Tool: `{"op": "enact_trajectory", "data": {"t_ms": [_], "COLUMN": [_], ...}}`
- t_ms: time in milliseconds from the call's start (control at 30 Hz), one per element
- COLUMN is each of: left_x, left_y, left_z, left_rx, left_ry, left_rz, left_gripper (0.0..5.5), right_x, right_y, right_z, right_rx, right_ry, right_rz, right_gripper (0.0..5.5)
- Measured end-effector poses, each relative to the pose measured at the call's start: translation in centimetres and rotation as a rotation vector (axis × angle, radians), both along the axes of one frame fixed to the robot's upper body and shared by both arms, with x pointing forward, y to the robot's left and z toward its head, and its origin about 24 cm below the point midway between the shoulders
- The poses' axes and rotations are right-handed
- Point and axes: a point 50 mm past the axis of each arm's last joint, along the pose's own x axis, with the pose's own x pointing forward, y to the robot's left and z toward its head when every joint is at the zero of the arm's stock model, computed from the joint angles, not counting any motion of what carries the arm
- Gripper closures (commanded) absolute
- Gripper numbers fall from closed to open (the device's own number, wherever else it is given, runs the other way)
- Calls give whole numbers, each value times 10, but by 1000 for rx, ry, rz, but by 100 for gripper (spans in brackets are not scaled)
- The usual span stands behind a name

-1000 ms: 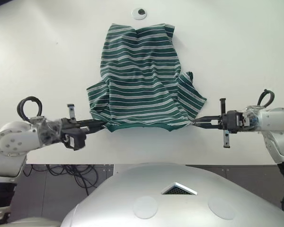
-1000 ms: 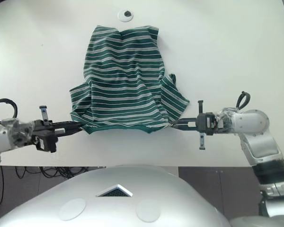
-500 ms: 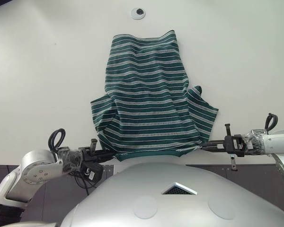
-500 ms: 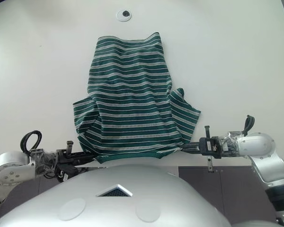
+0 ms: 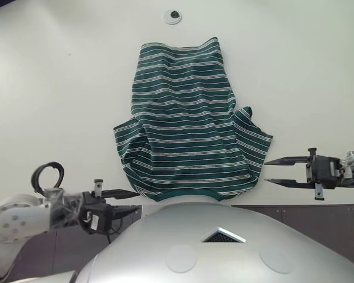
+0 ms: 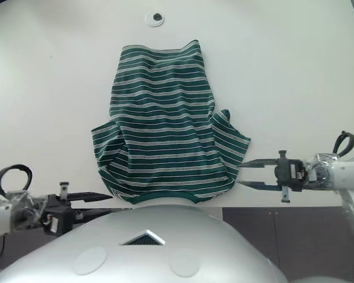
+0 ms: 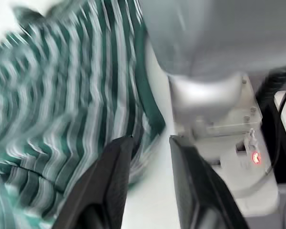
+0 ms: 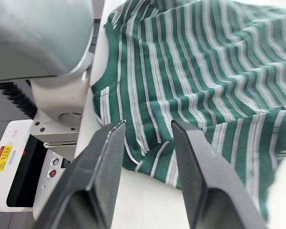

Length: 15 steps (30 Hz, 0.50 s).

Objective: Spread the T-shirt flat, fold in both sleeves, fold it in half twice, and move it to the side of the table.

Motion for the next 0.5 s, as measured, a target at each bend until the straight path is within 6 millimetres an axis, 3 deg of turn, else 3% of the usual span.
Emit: {"op": "enact_trajectory", "data": {"t_ms": [100,200,267,433,500], "left_x": [40,91,107,103,101], "left_y": [4,20,27,32,33], "left_z": [7,-6,-18,-69,-72], "left_rx": [-65,-32,26,210,264], "left_ry": [-158,-300,-321,-246,-301], "left_rz": [159,416,488,460,392], "left_gripper": [412,412,412,412,412], "right_x": [13,33,38,43,44], "right_y": [-4,7,11,18,20], "right_z": [-2,-25,-34,-40,-47], "right_rx": [-14,-22,-40,-70,-132], "right_ry": [-50,-188,-225,-262,-279], "right_rz": [-46,-146,-158,-119,-92], "right_gripper": [376,376,376,376,376]}}
